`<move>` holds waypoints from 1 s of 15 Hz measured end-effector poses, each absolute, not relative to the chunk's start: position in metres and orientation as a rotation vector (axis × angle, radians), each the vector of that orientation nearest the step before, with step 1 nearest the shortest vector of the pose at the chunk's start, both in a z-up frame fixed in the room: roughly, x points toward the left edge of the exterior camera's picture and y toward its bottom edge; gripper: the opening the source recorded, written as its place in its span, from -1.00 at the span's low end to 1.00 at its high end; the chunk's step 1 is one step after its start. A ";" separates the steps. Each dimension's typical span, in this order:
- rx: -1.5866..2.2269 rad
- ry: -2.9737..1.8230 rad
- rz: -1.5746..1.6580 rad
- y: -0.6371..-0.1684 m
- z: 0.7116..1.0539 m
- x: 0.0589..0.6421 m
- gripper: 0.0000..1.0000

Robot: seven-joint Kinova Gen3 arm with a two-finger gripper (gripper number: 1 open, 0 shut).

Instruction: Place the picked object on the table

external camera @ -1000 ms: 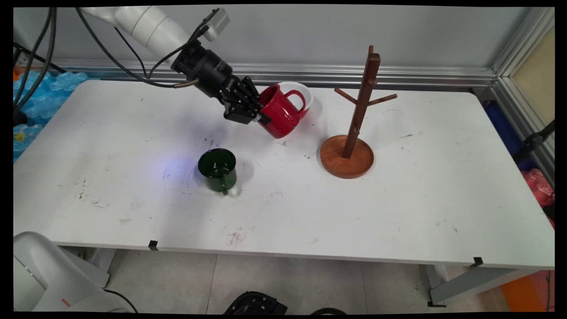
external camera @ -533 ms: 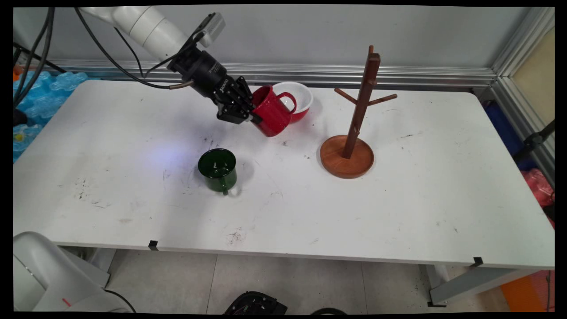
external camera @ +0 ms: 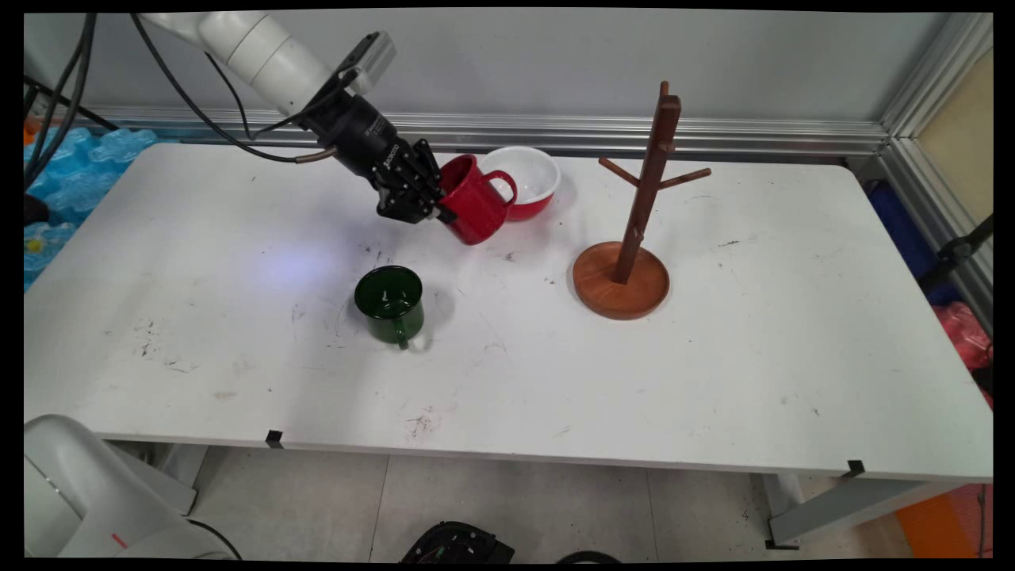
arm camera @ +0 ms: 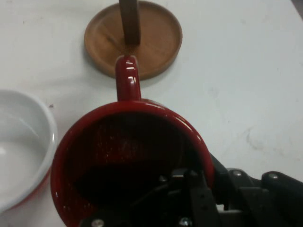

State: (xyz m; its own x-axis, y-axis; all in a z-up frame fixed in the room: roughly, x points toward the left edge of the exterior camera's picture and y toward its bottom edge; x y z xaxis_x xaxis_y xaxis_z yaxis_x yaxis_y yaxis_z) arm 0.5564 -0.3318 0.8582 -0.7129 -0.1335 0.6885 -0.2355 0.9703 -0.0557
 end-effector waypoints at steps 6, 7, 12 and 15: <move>0.230 -2.421 0.202 -0.332 0.852 0.567 -1.00; 0.226 -2.430 0.205 -0.332 0.850 0.569 -1.00; 0.209 -2.472 0.218 -0.333 0.844 0.578 -1.00; 0.212 -2.488 0.216 -0.334 0.842 0.581 -1.00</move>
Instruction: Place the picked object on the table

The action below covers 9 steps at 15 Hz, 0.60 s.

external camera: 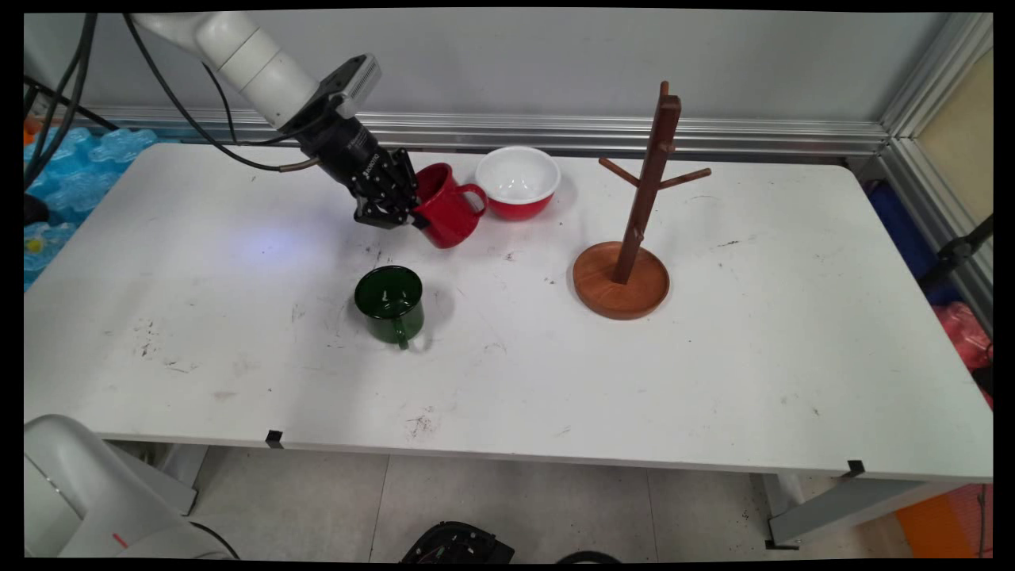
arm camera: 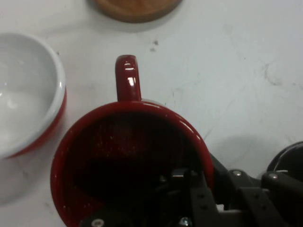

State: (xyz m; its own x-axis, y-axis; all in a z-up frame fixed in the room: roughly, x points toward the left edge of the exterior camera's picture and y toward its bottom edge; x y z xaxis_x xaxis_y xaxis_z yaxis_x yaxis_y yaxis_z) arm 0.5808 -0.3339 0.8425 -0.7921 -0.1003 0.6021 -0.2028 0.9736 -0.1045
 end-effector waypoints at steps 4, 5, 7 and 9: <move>0.220 -2.503 0.206 -0.334 0.842 0.583 -1.00; 0.223 -2.508 0.202 -0.335 0.841 0.584 -1.00; 0.231 -2.518 0.193 -0.335 0.841 0.585 -1.00; 0.238 -2.526 0.184 -0.335 0.840 0.585 -1.00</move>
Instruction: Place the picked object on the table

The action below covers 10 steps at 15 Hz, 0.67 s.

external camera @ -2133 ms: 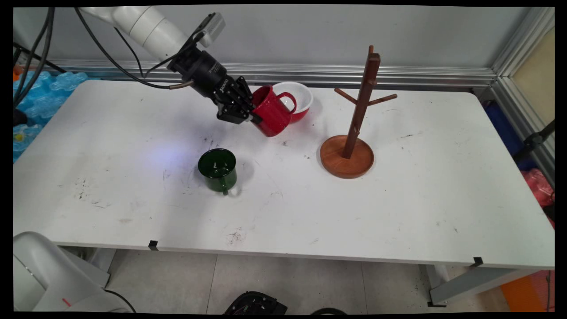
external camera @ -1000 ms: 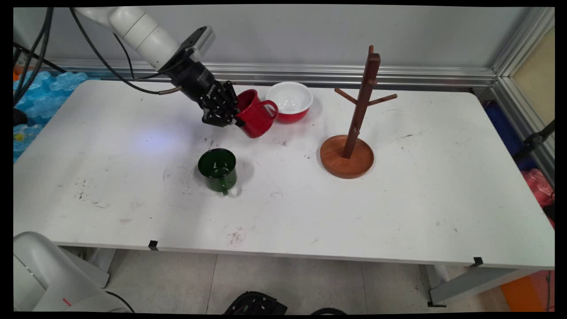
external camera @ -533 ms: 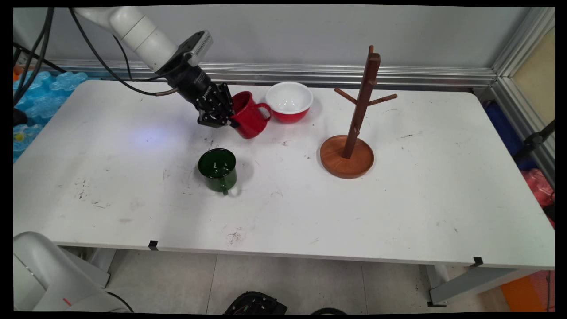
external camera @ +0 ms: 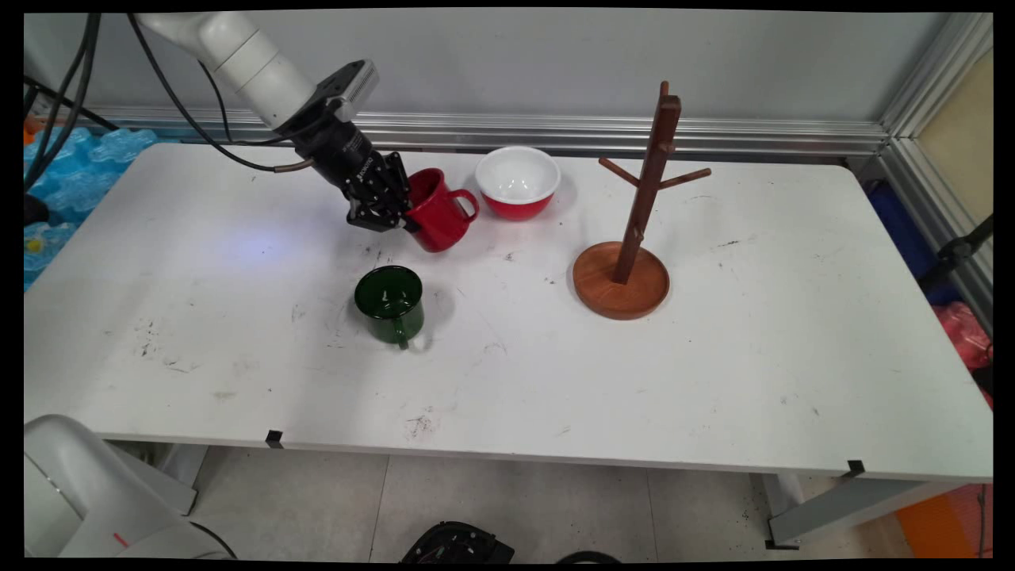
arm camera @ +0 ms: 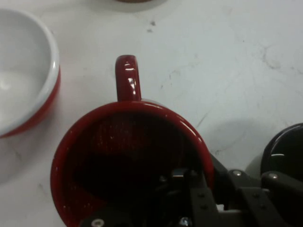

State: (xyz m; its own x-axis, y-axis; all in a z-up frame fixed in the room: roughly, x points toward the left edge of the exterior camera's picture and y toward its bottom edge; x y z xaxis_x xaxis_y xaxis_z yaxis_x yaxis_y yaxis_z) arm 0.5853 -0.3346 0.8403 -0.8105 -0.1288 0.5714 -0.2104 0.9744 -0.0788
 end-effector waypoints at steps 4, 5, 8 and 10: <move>0.253 -2.540 0.163 -0.334 0.839 0.586 -1.00; 0.256 -2.542 0.159 -0.334 0.838 0.586 -1.00; 0.260 -2.548 0.149 -0.334 0.837 0.586 -1.00; 0.262 -2.553 0.142 -0.334 0.836 0.586 -1.00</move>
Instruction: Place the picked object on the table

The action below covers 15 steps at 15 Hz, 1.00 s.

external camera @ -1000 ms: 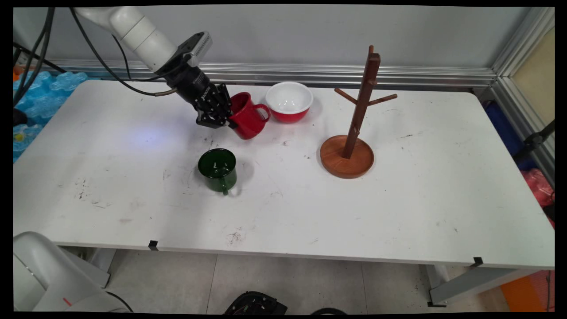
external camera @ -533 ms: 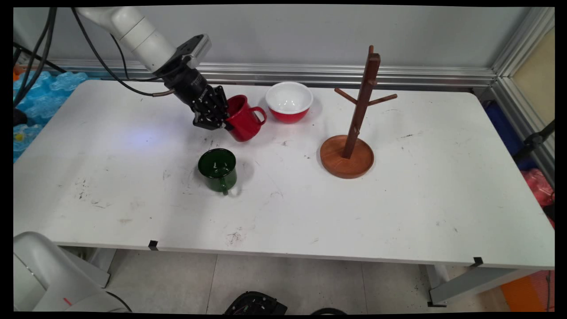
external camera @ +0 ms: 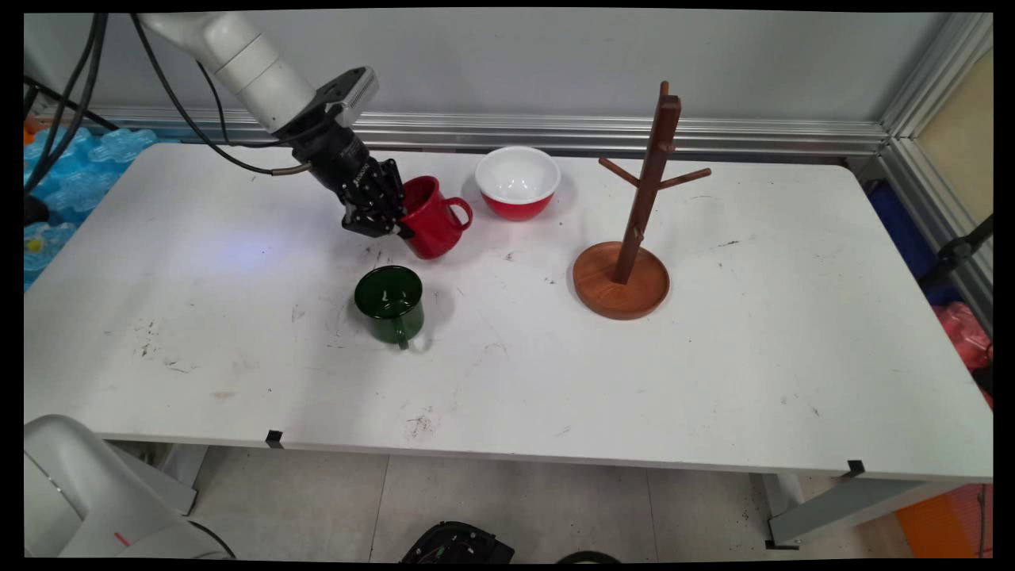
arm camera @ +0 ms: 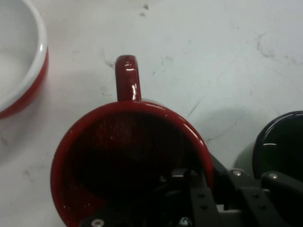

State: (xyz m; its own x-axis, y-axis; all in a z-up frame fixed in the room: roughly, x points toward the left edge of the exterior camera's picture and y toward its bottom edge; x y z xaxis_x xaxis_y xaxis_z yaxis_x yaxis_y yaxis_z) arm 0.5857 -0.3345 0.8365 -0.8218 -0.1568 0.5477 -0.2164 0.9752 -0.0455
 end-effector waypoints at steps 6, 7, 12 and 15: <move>0.267 -2.562 0.129 -0.335 0.834 0.587 -1.00; 0.267 -2.564 0.127 -0.335 0.834 0.587 -1.00; 0.267 -2.567 0.120 -0.335 0.833 0.587 1.00; 0.269 -2.567 0.117 -0.336 0.832 0.587 1.00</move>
